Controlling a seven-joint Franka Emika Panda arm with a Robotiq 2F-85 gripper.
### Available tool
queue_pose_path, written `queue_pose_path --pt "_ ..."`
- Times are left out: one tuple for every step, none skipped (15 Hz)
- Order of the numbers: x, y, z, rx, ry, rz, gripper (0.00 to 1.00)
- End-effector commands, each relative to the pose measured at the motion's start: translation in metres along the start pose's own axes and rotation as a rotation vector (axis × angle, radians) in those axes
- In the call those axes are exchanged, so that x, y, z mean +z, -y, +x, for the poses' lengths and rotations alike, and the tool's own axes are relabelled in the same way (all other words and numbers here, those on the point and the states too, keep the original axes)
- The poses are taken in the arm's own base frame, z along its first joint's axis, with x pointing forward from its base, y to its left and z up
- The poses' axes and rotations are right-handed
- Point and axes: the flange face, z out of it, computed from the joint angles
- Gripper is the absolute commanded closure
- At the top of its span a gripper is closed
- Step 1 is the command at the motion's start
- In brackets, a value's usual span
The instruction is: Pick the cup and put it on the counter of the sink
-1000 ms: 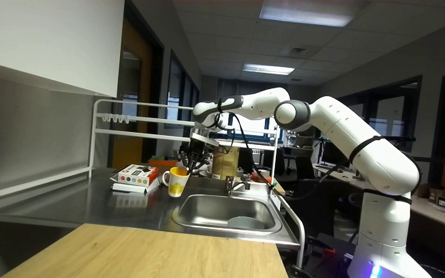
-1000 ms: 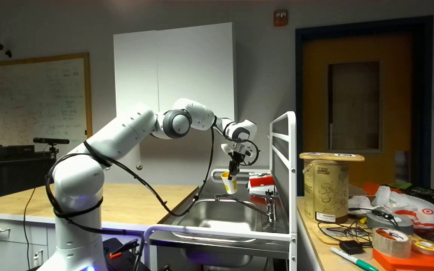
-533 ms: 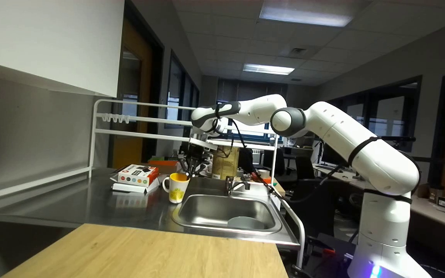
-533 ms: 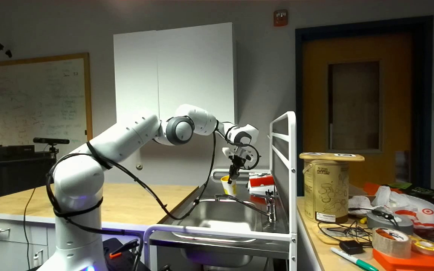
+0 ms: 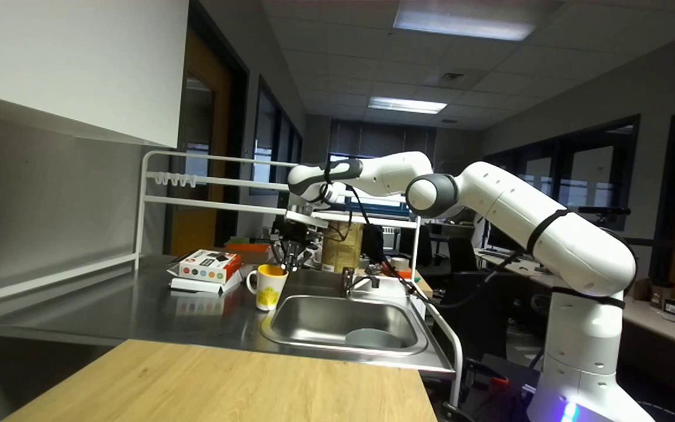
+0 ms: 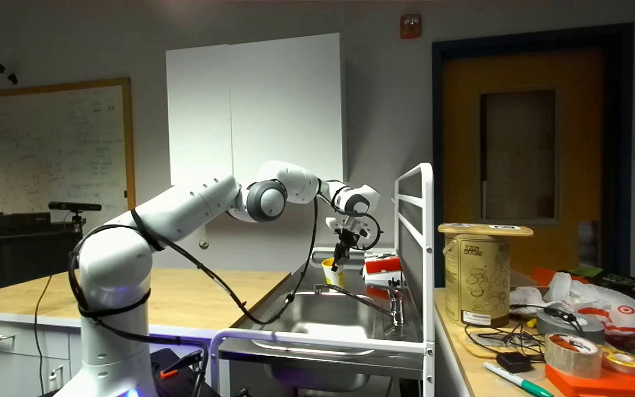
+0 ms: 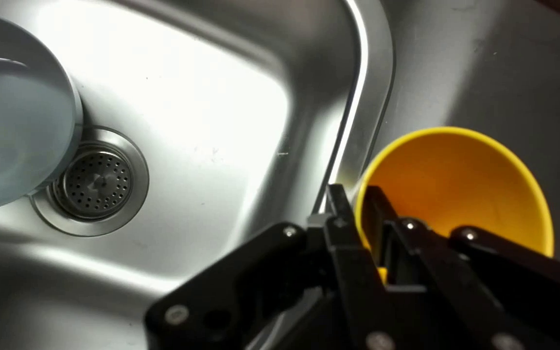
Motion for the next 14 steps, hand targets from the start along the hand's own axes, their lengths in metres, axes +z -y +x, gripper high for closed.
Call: queue_pose_path --pt "0.005 0.002 0.002 0.019 0.038 -0.002 0.55" --pt "0.005 0.001 0.002 0.018 0.044 -0.009 0.45" --pt "0.007 0.001 0.001 0.016 0.049 -0.019 0.39" --pt "0.007 0.001 -0.001 0.021 0.058 -0.034 0.31" --pt "0.006 0.004 -0.005 0.012 0.061 -0.048 0.24" --pt "0.005 0.006 -0.009 0.012 0.063 -0.063 0.17" --pt "0.0 0.01 -0.015 -0.001 0.063 -0.07 0.08" --pt "-0.004 0.015 -0.022 -0.008 0.061 -0.082 0.02" --pt "-0.01 0.022 -0.03 -0.019 0.052 -0.097 0.0" --pt "-0.016 0.028 -0.038 -0.032 0.043 -0.11 0.0" --pt "-0.021 0.035 -0.046 -0.045 0.031 -0.124 0.0" --pt "-0.026 0.041 -0.053 -0.061 0.02 -0.135 0.0" --pt "-0.029 0.046 -0.059 -0.071 0.012 -0.145 0.0" --pt "-0.032 0.051 -0.065 -0.083 0.002 -0.154 0.0"
